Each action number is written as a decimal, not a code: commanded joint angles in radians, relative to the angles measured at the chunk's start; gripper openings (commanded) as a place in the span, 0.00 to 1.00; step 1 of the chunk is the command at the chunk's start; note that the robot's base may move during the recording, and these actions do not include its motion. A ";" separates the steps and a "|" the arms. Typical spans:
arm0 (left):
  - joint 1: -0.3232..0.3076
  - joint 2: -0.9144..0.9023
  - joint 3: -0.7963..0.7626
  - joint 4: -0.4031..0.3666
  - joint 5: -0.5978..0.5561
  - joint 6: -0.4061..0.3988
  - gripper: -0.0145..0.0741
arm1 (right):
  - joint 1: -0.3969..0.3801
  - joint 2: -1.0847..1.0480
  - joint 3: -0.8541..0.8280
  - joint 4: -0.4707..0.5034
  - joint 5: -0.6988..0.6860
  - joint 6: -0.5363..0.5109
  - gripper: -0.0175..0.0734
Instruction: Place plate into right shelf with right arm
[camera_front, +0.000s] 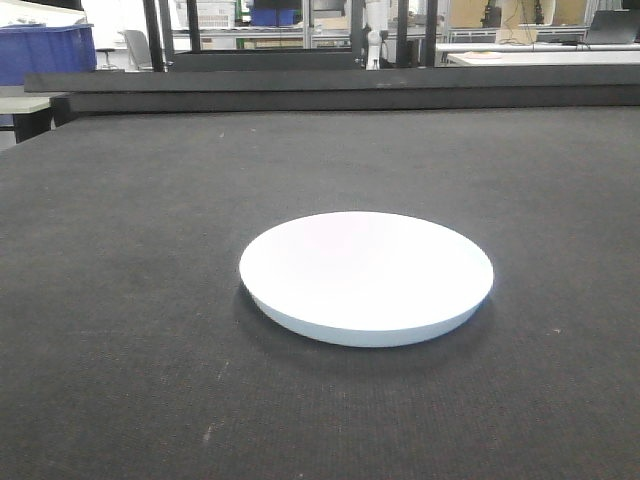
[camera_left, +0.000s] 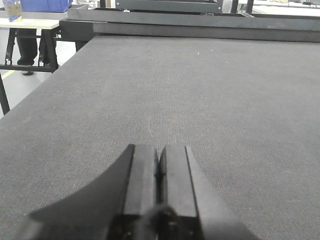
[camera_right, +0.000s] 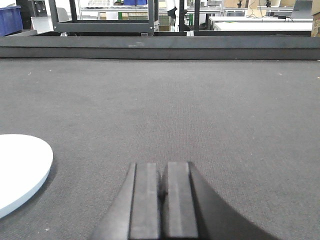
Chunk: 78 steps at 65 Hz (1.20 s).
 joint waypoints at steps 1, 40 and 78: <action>0.001 -0.005 0.008 -0.004 -0.086 -0.003 0.11 | -0.007 -0.012 -0.011 -0.011 -0.096 -0.003 0.25; 0.001 -0.005 0.008 -0.004 -0.086 -0.003 0.11 | -0.004 -0.012 -0.011 0.004 -0.207 0.000 0.25; 0.001 -0.005 0.008 -0.004 -0.086 -0.003 0.11 | 0.083 0.286 -0.682 0.032 0.521 0.033 0.25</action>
